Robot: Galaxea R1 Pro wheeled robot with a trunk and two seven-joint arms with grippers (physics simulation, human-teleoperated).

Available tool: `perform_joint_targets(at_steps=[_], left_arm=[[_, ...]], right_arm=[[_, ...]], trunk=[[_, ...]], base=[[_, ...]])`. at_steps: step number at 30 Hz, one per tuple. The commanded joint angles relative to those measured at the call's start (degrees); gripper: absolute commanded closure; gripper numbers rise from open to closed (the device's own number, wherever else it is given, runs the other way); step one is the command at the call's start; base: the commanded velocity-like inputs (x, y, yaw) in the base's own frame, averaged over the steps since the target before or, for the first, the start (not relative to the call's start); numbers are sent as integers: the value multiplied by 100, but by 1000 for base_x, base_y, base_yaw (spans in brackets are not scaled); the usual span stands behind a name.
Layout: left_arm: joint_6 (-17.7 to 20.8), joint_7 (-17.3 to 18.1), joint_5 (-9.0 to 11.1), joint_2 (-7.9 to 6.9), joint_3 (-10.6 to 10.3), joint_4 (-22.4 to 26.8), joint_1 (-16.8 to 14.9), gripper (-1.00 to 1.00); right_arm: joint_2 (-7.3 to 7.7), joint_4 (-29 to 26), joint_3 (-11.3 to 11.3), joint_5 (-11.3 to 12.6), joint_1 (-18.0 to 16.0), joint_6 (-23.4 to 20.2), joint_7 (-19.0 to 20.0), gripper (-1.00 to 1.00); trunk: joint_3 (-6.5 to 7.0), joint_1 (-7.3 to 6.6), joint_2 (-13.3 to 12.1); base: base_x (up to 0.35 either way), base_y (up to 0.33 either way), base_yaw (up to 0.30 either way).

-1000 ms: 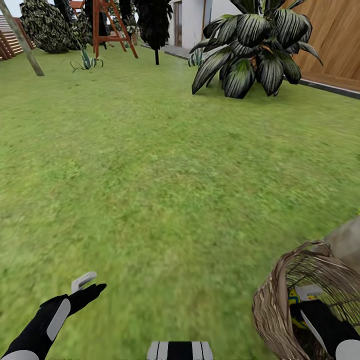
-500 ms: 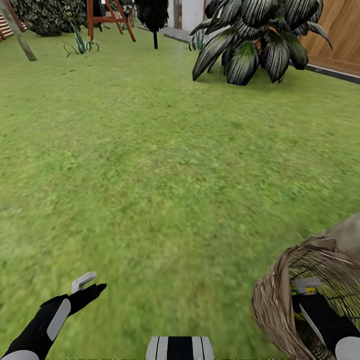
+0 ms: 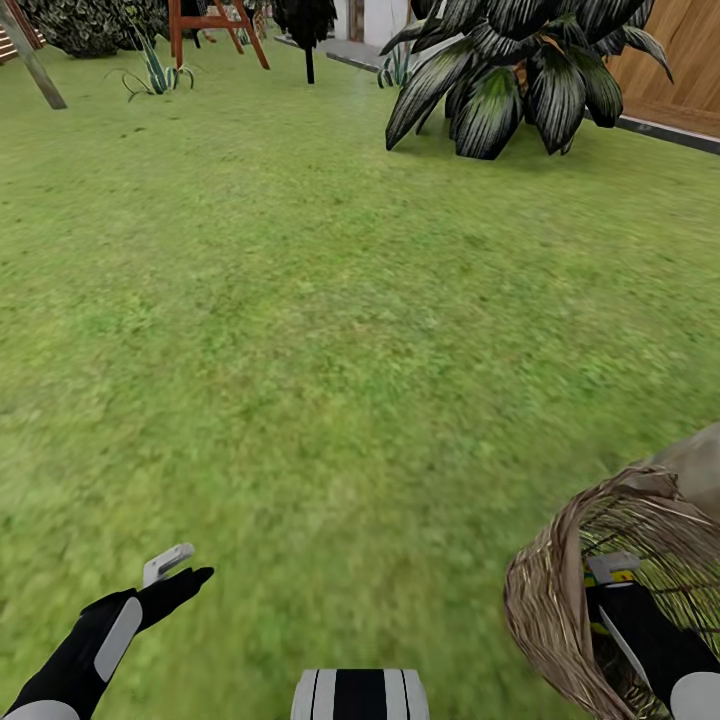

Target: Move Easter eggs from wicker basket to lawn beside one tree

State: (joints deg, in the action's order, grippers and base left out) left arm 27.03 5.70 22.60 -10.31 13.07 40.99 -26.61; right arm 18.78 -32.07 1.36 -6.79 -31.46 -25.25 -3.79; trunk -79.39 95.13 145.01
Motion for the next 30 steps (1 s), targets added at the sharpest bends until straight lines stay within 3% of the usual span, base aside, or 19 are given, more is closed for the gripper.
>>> perform_joint_targets(at_steps=[1,7,8,30], left_arm=[[39,19,17,3,20,5,-2,-100],[39,21,17,3,20,5,-2,-100],[39,23,17,3,20,5,-2,-100],[42,28,25,6,20,5,-2,-100]], right_arm=[[4,-9,14,-51,-1,-41,1,-100],[11,-10,16,-53,-1,-33,1,-100],[11,-10,17,-52,-1,-33,1,100],[38,-1,22,-51,-1,-59,1,100]], trunk=[[-4,-1,2],[-4,-1,2],[-4,-1,2],[-4,-1,2]], base=[[0,0,0],[0,0,0],[0,0,0],[0,0,0]])
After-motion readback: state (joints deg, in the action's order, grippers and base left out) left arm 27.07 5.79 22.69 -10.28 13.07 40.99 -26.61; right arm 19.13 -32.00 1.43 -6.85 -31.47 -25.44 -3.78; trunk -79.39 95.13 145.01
